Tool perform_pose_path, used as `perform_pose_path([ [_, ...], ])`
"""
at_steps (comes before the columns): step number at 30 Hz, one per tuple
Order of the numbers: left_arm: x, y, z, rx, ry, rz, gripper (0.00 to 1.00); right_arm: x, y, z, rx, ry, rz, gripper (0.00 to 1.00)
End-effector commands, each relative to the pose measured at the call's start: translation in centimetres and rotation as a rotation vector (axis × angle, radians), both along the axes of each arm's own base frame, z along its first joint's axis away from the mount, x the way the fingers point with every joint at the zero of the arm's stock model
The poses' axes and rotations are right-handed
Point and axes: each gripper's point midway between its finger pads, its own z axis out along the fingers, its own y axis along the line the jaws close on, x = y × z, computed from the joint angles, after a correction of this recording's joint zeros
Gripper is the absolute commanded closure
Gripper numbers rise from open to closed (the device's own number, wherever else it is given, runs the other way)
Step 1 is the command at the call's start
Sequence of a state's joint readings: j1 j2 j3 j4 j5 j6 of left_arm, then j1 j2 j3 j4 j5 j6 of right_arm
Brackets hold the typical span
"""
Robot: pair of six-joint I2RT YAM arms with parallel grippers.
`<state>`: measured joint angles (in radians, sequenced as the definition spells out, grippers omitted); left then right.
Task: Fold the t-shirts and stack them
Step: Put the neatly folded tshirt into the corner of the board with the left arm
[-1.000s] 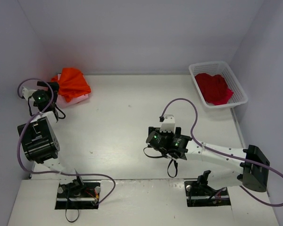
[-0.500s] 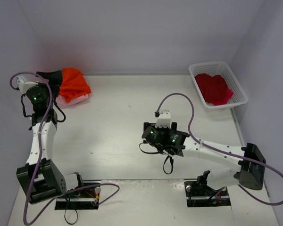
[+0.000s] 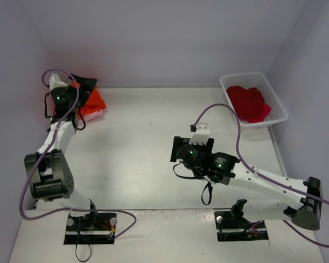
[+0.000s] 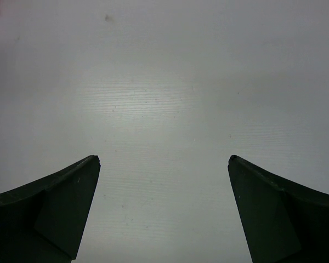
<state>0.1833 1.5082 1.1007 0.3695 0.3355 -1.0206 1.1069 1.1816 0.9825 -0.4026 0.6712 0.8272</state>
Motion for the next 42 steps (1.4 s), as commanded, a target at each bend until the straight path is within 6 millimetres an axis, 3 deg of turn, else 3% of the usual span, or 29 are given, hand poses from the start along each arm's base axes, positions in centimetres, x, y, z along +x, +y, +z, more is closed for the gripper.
perform_pose_path([
  [1, 3.6, -0.4, 4.6, 0.061, -0.173, -0.088, 0.07, 0.0, -1.2, 1.2, 0.056, -0.048, -0.049, 0.0],
  [2, 4.6, -0.3, 6.2, 0.077, -0.212, -0.097, 0.07, -0.1, -1.4, 1.4, 0.067, -0.052, -0.052, 0.0],
  [3, 5.5, -0.3, 6.0, 0.084, -0.211, -0.111, 0.07, -0.1, -1.6, 1.2, 0.066, -0.05, -0.054, 0.0],
  [4, 6.9, -0.1, 4.1, 0.078, -0.179, -0.121, 0.07, -0.2, -1.5, 1.2, 0.066, -0.05, -0.053, 0.0],
  [5, 7.6, 0.0, 5.2, 0.099, -0.214, -0.133, 0.07, -0.1, -1.6, 1.1, 0.06, -0.05, -0.052, 0.0],
  [6, 8.2, 0.1, 4.9, 0.1, -0.213, -0.135, 0.07, 0.0, -1.5, 1.3, 0.055, -0.053, -0.052, 0.0],
  [7, 9.1, 0.3, 3.5, 0.1, -0.195, -0.134, 0.07, 0.1, -1.5, 1.0, 0.038, -0.051, -0.051, 0.0],
  [9, 9.9, 1.0, 3.7, 0.109, -0.213, -0.117, 0.07, 0.3, -1.2, 1.2, 0.023, -0.056, -0.051, 0.0],
  [12, 11.4, 1.3, 1.5, 0.108, -0.186, -0.118, 0.07, 0.7, -0.8, 1.2, 0.006, -0.057, -0.053, 0.0],
  [17, 13.0, 3.2, -0.4, 0.147, -0.172, -0.076, 0.07, 1.0, -0.7, 1.1, -0.016, -0.061, -0.053, 0.0],
  [34, 16.3, 9.0, -2.5, 0.216, -0.182, 0.005, 0.07, 0.9, -0.4, -0.5, -0.034, -0.028, -0.059, 0.0],
  [42, 17.0, 11.3, -6.4, 0.118, -0.113, 0.033, 0.07, 1.0, 0.0, -1.2, -0.047, -0.013, -0.063, 0.0],
])
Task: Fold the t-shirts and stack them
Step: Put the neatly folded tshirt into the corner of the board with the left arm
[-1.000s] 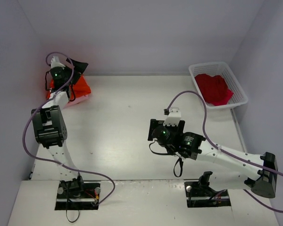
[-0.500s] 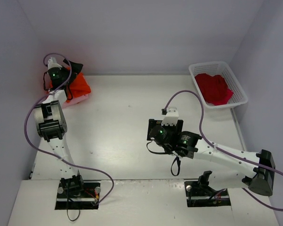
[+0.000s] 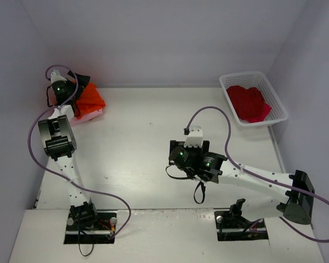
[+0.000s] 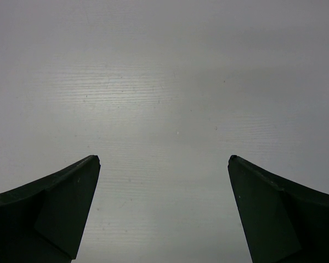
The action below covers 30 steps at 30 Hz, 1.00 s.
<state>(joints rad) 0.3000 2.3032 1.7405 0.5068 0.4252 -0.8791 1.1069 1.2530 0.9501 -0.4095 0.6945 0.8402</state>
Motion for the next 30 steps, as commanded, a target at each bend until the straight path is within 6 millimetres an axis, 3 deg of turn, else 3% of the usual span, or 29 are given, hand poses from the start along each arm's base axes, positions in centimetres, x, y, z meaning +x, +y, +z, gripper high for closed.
perform_pose_path([
  [1, 0.2, 2.1, 3.7, -0.043, -0.102, 0.03, 0.07, 0.9, 0.6, 1.8, 0.046, -0.049, -0.039, 0.0],
  [12, -1.8, 5.5, 0.8, -0.047, -0.063, 0.14, 0.07, 0.6, 0.3, 1.1, 0.043, -0.037, -0.041, 0.0],
  [14, -2.3, 6.0, 1.2, -0.043, -0.066, 0.157, 0.07, 0.6, 0.3, 1.1, 0.043, -0.038, -0.042, 0.0],
  [20, -3.4, 6.7, -0.6, -0.076, -0.023, 0.193, 0.07, 0.4, -0.1, 1.2, 0.05, -0.041, -0.04, 0.0],
  [30, -3.5, 6.1, -4.6, -0.182, 0.037, 0.181, 0.07, 0.1, -0.8, 1.3, 0.082, -0.047, -0.054, 0.0],
])
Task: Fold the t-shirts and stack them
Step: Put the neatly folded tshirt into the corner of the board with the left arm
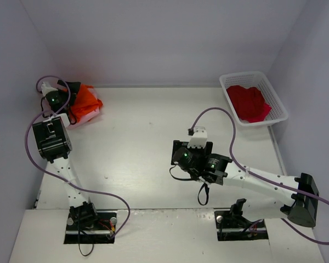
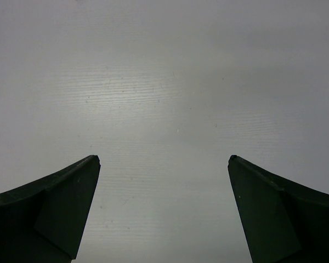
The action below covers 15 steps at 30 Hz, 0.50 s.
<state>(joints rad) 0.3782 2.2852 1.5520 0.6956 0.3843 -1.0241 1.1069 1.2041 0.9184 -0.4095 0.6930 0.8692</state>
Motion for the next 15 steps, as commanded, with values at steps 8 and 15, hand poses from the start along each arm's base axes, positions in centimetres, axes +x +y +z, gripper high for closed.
perform_pose_path([
  [8, -0.7, 1.0, -5.0, -0.188, 0.067, 0.014, 0.07, 0.7, 0.4, 0.5, 0.02, -0.026, -0.035, 0.0],
  [15, -1.3, 1.1, -5.1, -0.22, 0.051, 0.009, 0.07, 0.7, 0.3, 0.7, 0.017, -0.029, -0.032, 0.0],
])
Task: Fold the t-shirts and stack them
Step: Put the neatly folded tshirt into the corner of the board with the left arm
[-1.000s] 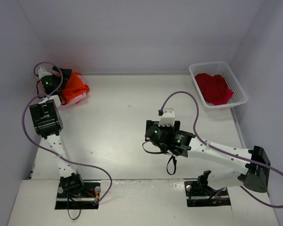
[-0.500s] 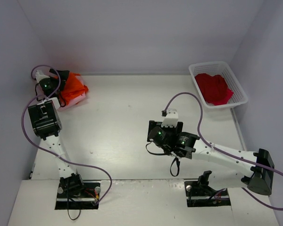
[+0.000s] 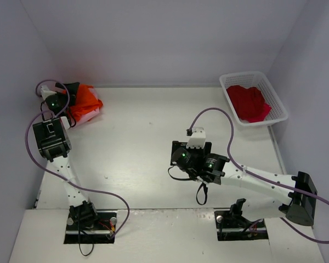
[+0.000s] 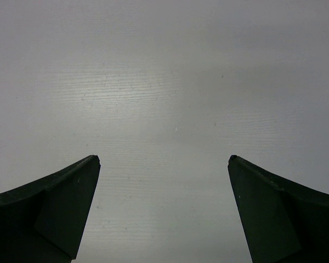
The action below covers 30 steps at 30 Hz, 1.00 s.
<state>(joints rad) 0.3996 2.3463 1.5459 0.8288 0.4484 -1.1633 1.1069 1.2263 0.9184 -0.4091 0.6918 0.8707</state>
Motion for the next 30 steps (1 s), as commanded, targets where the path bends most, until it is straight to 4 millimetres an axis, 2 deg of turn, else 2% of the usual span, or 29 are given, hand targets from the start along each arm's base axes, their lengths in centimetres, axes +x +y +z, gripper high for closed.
perform_pose_path([
  [1, -1.4, 0.9, -3.1, -0.09, 0.1, 0.026, 0.07, 0.6, 0.3, 1.3, 0.041, -0.038, -0.033, 0.0],
  [2, -1.3, 0.9, -1.4, -0.073, 0.072, 0.017, 0.07, 0.4, 0.5, 1.3, 0.049, -0.034, -0.026, 0.0],
  [5, -1.2, 0.9, 0.8, -0.045, 0.051, 0.0, 0.07, 0.2, 0.6, 1.3, 0.057, -0.034, -0.023, 0.0],
  [6, -1.4, 0.9, 2.1, -0.038, 0.04, 0.004, 0.07, 0.1, 0.6, 1.4, 0.063, -0.036, -0.023, 0.0],
  [8, -1.9, 1.2, 2.7, -0.038, 0.033, 0.023, 0.07, 0.0, 0.7, 1.3, 0.063, -0.037, -0.022, 0.0],
  [10, -2.3, 1.1, 4.7, -0.051, -0.009, 0.027, 0.07, 0.0, 0.6, 1.1, 0.054, -0.036, -0.021, 0.0],
  [14, -3.1, 1.0, 6.9, -0.07, -0.061, 0.044, 0.07, -0.1, 0.8, 0.9, 0.045, -0.034, -0.015, 0.0],
  [16, -3.6, 1.0, 8.7, -0.068, -0.094, 0.056, 0.07, -0.2, 0.8, 0.9, 0.043, -0.036, -0.011, 0.0],
  [17, -3.8, 0.9, 10.3, -0.055, -0.119, 0.053, 0.07, -0.2, 0.8, 1.1, 0.05, -0.04, -0.013, 0.0],
  [27, -4.8, 0.6, 18.7, -0.033, -0.236, 0.062, 0.07, 0.1, 1.1, 2.0, 0.046, -0.055, -0.002, 0.0],
  [30, -6.0, -0.2, 22.7, -0.049, -0.315, 0.048, 0.07, 0.2, 1.4, 2.6, 0.053, -0.062, 0.004, 0.0],
])
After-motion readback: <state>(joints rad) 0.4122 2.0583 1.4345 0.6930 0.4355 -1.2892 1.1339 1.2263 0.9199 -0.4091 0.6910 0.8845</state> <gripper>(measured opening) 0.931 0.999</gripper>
